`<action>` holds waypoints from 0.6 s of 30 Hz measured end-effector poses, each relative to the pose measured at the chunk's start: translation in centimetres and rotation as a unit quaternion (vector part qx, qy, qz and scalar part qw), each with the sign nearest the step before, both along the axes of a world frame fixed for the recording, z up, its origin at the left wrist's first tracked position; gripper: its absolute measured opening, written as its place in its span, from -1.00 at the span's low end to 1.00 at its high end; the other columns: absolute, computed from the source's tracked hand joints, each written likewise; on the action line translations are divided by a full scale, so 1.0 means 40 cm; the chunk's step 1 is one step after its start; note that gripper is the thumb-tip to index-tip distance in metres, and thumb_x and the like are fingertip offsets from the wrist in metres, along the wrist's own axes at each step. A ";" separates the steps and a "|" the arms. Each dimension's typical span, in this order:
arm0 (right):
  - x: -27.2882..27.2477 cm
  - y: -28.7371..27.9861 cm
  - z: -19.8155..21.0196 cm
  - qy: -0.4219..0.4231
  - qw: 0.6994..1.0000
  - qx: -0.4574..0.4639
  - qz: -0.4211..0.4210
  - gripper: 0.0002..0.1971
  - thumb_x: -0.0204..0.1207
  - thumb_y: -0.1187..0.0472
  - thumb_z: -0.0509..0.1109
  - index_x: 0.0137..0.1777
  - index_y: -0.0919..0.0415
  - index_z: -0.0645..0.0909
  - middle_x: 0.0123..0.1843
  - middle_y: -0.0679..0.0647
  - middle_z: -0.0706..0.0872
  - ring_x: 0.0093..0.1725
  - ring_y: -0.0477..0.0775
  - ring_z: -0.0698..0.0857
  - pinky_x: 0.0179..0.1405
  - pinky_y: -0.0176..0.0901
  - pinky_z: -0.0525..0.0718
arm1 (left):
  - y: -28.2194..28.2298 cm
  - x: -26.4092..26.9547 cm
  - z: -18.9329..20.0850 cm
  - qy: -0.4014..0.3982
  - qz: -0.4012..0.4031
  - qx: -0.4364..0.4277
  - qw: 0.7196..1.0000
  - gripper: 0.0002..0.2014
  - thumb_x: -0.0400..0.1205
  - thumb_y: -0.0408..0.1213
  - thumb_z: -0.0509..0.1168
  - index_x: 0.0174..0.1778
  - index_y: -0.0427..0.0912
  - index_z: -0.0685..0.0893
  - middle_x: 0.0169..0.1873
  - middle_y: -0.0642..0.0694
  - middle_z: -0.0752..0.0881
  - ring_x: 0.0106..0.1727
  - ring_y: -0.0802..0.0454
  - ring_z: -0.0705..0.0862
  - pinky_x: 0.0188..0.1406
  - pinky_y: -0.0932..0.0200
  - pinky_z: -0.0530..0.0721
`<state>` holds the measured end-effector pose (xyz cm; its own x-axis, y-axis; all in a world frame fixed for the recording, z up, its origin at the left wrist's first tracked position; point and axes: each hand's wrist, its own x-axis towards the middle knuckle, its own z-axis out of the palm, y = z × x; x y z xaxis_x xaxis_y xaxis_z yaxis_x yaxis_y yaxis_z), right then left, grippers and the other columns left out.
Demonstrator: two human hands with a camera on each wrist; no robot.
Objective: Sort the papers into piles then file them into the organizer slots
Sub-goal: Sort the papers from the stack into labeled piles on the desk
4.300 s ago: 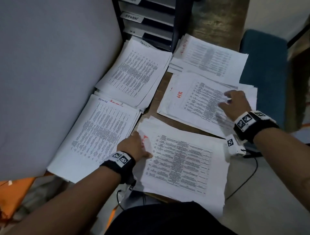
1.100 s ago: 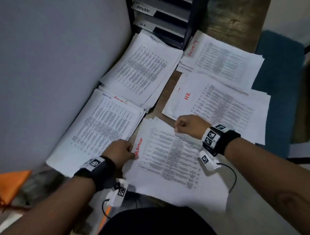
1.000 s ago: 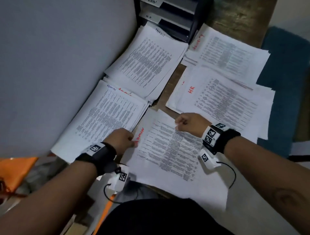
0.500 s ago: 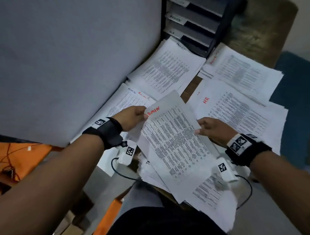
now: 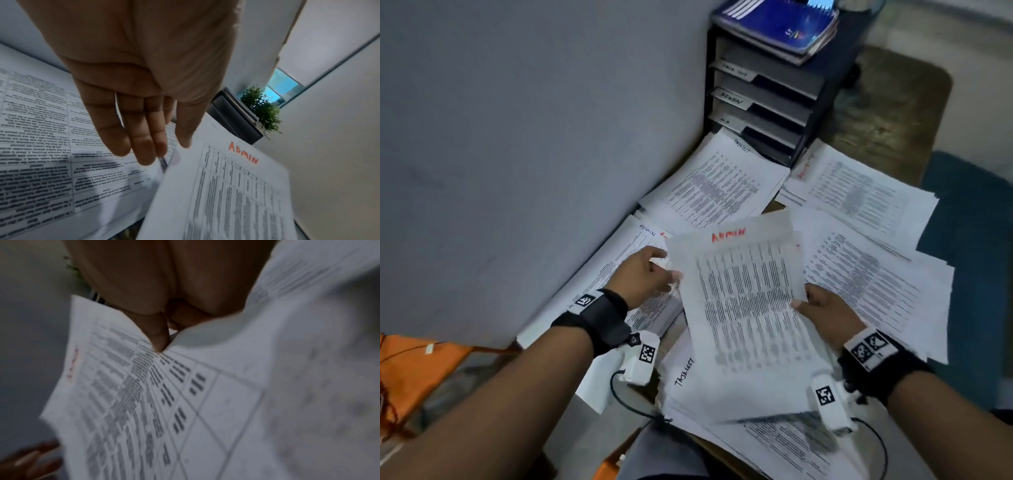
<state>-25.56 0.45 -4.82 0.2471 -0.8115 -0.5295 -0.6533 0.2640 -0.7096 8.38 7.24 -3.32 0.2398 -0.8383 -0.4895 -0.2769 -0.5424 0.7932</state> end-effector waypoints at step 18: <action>0.419 0.117 -0.066 -0.160 0.923 0.351 -0.003 -0.81 0.68 0.44 0.21 -0.14 0.20 0.43 -0.20 0.15 0.61 -0.34 0.13 0.68 -0.27 -0.08 0.73 | -0.035 0.140 -0.027 -0.419 -0.175 0.119 0.883 -0.45 0.57 -0.49 0.19 0.39 0.13 0.66 0.33 -0.18 0.61 0.29 -0.24 0.63 0.27 -0.04 0.64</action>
